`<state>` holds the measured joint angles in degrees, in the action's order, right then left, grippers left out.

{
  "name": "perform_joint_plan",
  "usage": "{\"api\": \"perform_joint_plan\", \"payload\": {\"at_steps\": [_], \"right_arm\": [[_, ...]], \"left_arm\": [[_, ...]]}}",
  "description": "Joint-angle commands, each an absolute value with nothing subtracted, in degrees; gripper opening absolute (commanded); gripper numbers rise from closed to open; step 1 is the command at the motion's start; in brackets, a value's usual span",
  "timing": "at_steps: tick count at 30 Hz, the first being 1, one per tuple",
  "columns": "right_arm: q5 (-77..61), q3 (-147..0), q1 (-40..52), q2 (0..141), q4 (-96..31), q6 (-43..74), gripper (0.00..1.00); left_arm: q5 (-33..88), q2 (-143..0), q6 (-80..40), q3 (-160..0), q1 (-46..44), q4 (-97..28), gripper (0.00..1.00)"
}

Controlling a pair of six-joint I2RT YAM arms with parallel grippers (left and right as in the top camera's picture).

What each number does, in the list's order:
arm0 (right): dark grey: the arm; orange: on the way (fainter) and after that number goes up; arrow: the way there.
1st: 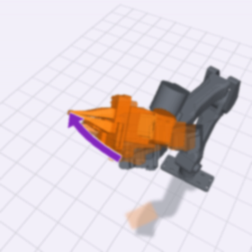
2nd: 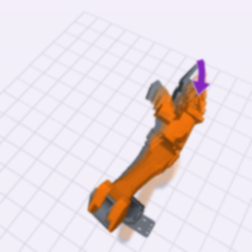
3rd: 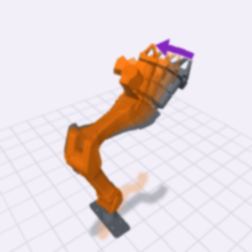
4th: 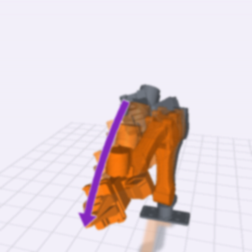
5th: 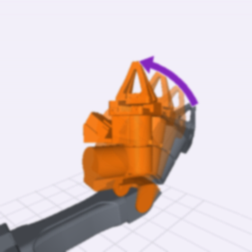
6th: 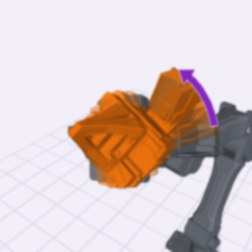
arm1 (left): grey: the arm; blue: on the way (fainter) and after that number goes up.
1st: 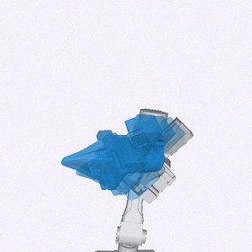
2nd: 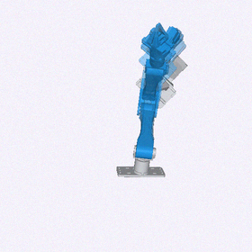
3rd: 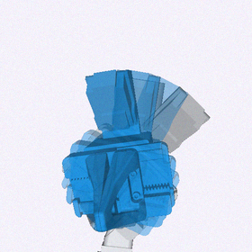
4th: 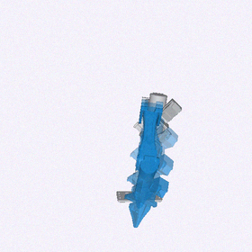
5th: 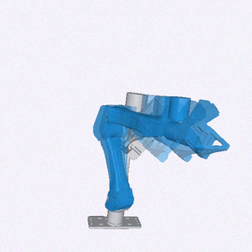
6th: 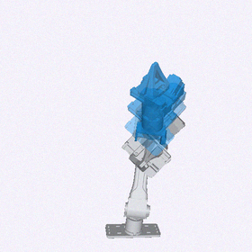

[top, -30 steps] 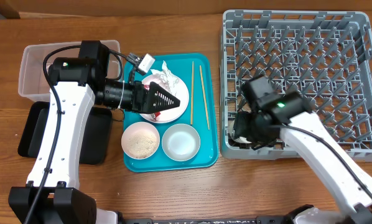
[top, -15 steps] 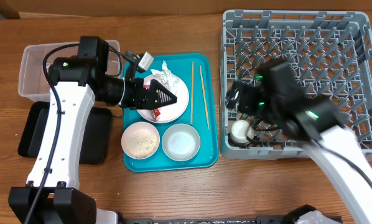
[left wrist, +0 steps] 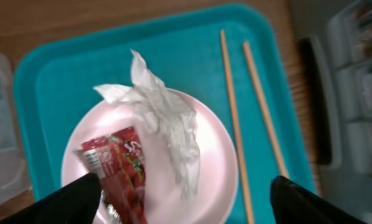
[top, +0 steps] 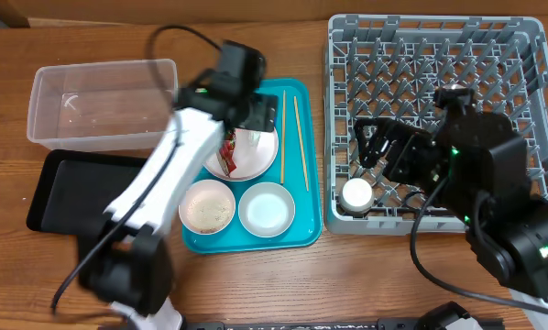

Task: Sort waste into correct bins and load items into the dishwasher
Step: 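Grasp the white tissue from the plate with the left gripper, then drop the tissue into the clear plastic bin with the left gripper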

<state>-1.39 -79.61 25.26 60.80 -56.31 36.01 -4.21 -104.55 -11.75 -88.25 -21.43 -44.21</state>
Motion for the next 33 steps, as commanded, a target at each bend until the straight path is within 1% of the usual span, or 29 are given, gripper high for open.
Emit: {"api": "perform_joint_plan", "payload": {"at_steps": [1,2,3,7,9,10,11,12,13,18,21,24,28,32,33], "right_arm": [[-4.8,-79.9,25.3,62.1,-56.5,35.6,1.0],[-4.8,-79.9,25.3,62.5,-56.8,35.6,1.0],[-4.8,-79.9,25.3,63.0,-57.2,35.6,1.0],[-8.5,-79.9,25.3,64.3,-57.6,35.6,1.0],[-8.7,-79.9,25.3,64.3,-57.6,35.5,1.0],[-8.7,-79.9,25.3,64.2,-57.6,35.6,1.0],[-8.7,-79.9,25.3,64.2,-57.6,35.5,1.0],[-8.7,-79.9,25.3,64.2,-57.5,35.5,1.0],[-8.7,-79.9,25.3,64.1,-57.6,35.5,1.0],[-8.7,-79.9,25.3,64.1,-57.6,35.6,1.0],[-8.7,-80.0,25.3,64.0,-57.7,35.5,1.0],[-8.7,-79.9,25.3,63.7,-57.7,35.3,1.0],[-8.7,-79.9,25.3,63.6,-57.8,34.2,1.0],[-8.7,-79.9,25.3,63.6,-57.7,34.3,1.0],[-8.7,-79.9,25.3,63.6,-57.7,34.2,1.0]], "left_arm": [[-7.3,-113.0,-13.2,-88.8,-21.4,-42.0,0.68],[-6.3,-114.3,-14.0,-88.8,-21.3,-41.4,0.62],[-5.9,-116.0,-15.9,-88.8,-21.2,-40.6,0.6],[-5.8,-120.3,-17.6,-88.8,-20.6,-39.1,0.57],[-5.2,-121.6,-17.3,-88.8,-20.6,-39.2,0.52],[-4.7,-121.6,-17.0,-88.8,-20.6,-39.1,0.47],[-4.2,-121.6,-16.1,-88.9,-20.5,-38.9,0.31],[-4.1,-121.0,-16.1,-89.7,-20.3,-39.8,0.05],[-3.7,-120.5,-16.1,-91.3,-20.0,-41.3,0.04],[-2.9,-115.9,-16.1,-102.9,-17.5,-53.3,0.04],[-4.6,-111.1,-16.1,-109.3,-14.0,-60.5,0.04],[-5.5,-107.4,-16.3,-110.3,-8.9,-63.1,0.04],[-5.5,-107.3,-18.7,-109.3,-2.3,-65.5,0.04],[-7.4,-110.3,-19.3,-105.3,2.1,-62.3,0.04],[-6.6,-111.5,-19.4,-105.5,2.9,-61.9,0.17]]}}
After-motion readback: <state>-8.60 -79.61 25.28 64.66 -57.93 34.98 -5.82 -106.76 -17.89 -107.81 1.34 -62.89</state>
